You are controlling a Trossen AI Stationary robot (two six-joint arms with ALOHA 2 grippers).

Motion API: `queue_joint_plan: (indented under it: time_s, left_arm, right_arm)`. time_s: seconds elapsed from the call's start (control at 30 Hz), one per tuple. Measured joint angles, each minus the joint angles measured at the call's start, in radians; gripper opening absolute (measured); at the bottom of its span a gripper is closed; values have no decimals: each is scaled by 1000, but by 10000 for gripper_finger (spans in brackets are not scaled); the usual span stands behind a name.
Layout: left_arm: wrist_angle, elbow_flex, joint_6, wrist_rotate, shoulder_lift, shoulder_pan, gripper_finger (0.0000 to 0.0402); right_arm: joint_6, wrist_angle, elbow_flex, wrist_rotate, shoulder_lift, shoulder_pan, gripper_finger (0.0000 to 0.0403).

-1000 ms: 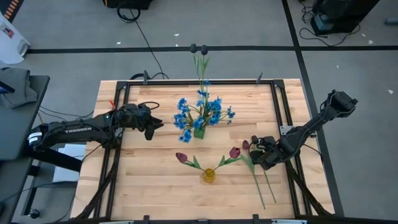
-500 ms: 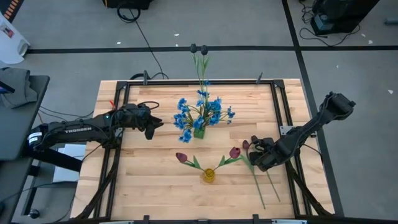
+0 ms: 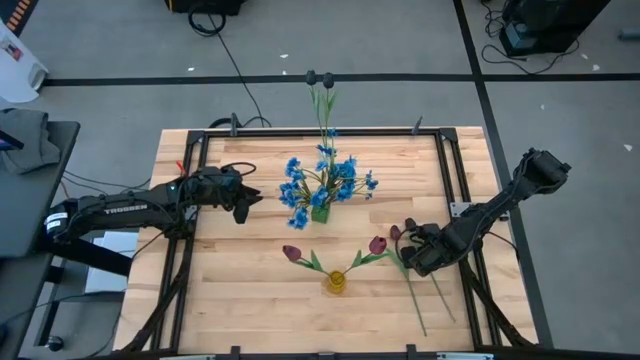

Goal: Sort flowers into vase by color
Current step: Put the black tulip into the transparent vase

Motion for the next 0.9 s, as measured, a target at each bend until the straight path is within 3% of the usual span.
queue_joint_plan:
  time_s: [0.13,0.5,0.9]
  left_arm:
    - [0,0,0,-10,0,0,127]
    - [0,0,0,-34,0,0,127]
    - [0,0,0,-34,0,0,127]
  right_arm:
    - [-24,9,14,-8,0,1,12]
    - [-30,-23,65,59,-10,1,11]
    - [-30,-365,239,234,-96,-4,10]
